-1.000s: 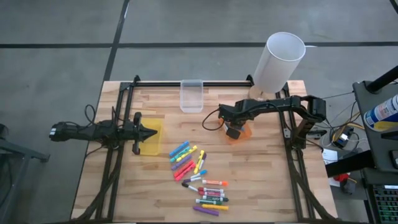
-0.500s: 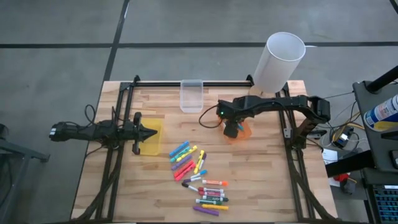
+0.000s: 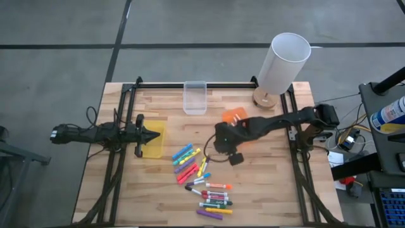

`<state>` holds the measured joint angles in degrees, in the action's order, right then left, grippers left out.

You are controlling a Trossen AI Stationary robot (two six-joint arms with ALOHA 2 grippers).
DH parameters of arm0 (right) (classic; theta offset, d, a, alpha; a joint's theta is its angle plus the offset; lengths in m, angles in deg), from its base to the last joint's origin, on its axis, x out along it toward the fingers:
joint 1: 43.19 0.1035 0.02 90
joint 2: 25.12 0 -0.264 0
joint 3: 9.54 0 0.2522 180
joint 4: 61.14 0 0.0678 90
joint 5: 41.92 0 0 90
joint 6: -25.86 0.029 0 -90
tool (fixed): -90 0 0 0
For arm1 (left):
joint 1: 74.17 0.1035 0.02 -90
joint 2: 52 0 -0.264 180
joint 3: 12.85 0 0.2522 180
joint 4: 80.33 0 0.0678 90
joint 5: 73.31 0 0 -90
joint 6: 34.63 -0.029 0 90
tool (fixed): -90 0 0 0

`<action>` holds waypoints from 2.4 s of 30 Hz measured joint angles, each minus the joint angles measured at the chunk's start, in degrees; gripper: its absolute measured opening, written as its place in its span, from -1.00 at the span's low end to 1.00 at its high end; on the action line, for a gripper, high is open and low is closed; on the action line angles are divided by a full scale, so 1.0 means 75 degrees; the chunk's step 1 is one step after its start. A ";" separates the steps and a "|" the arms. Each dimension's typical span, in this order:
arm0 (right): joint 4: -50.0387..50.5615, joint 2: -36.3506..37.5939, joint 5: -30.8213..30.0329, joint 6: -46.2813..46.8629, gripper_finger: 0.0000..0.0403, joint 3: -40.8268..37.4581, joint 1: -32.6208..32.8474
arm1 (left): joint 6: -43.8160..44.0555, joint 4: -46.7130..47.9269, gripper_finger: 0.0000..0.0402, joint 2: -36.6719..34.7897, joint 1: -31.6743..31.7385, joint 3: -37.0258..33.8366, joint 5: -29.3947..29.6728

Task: Pick & Place Markers
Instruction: Put the top small violet marker into the orange bin

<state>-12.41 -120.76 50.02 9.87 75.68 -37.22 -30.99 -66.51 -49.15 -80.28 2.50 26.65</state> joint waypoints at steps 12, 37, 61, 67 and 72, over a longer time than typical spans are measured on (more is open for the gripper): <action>-0.2152 -0.0009 0.0006 0.0100 -0.58 -0.0068 0.0557 | -0.0001 0.0000 -1.00 -0.0002 0.0000 0.0000 0.0000; -0.1851 -0.1555 -0.0067 -0.0332 -0.26 0.0163 0.0654 | -0.0001 0.0000 -1.00 0.0053 0.0003 0.0000 0.0002; -0.1082 -0.3016 -0.0423 -0.1637 -0.39 0.1049 0.0648 | -0.0001 0.0000 -1.00 0.0063 0.0003 0.0000 0.0000; -0.0971 -0.3141 -0.0227 -0.1289 -0.49 0.1039 0.0627 | -0.0001 0.0000 -1.00 0.0068 0.0001 0.0000 0.0002; -0.0817 -0.3235 0.0131 -0.0836 -0.64 0.1057 0.0619 | 0.0001 0.0000 -1.00 0.0068 0.0001 0.0001 0.0000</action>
<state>-18.54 -145.02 51.00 3.59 83.61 -32.58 -30.98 -66.51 -48.64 -80.27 2.51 26.65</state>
